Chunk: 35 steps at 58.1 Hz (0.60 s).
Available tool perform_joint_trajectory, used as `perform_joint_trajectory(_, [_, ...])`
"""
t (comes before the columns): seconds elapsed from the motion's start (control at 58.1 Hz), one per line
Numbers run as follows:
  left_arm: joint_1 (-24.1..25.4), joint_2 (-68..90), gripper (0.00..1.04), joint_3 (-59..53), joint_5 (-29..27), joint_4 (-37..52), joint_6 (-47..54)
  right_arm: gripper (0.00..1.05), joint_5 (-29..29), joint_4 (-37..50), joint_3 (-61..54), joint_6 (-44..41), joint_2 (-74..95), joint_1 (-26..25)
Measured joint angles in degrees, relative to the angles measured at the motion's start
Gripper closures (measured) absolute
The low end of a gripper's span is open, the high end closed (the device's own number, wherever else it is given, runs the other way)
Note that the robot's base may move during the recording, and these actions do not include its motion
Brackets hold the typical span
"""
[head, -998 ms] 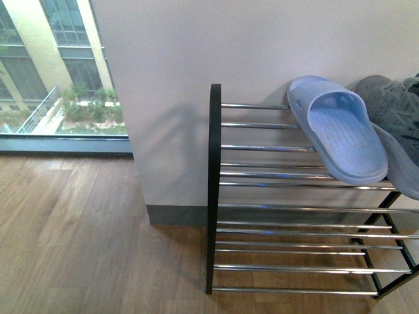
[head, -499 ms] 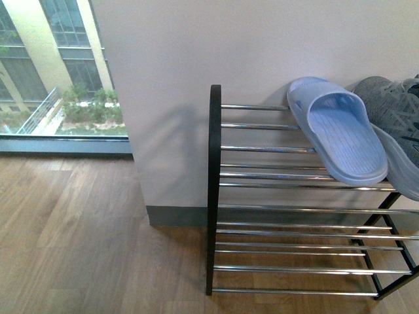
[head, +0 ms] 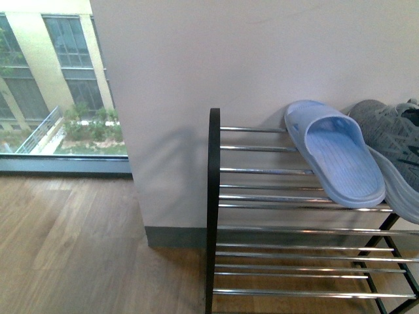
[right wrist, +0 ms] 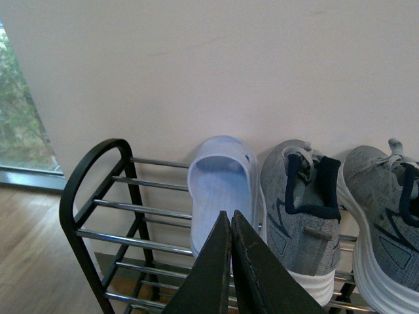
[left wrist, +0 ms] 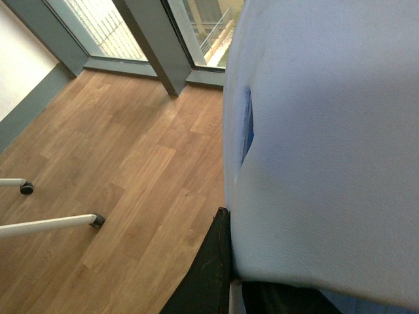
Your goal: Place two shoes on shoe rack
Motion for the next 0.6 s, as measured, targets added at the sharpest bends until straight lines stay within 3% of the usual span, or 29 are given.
perform_joint_trajectory(0.241, [0.0, 0.0, 1.03, 0.0, 0.0, -0.02, 0.0, 1.03, 0.0, -9.81, -0.04, 0.02, -10.56, 0.0])
perform_joint_trajectory(0.602, [0.0, 0.0, 1.03, 0.0, 0.0, 0.0, 0.0, 1.03, 0.0, -17.94, -0.04, 0.02, -18.88, 0.0])
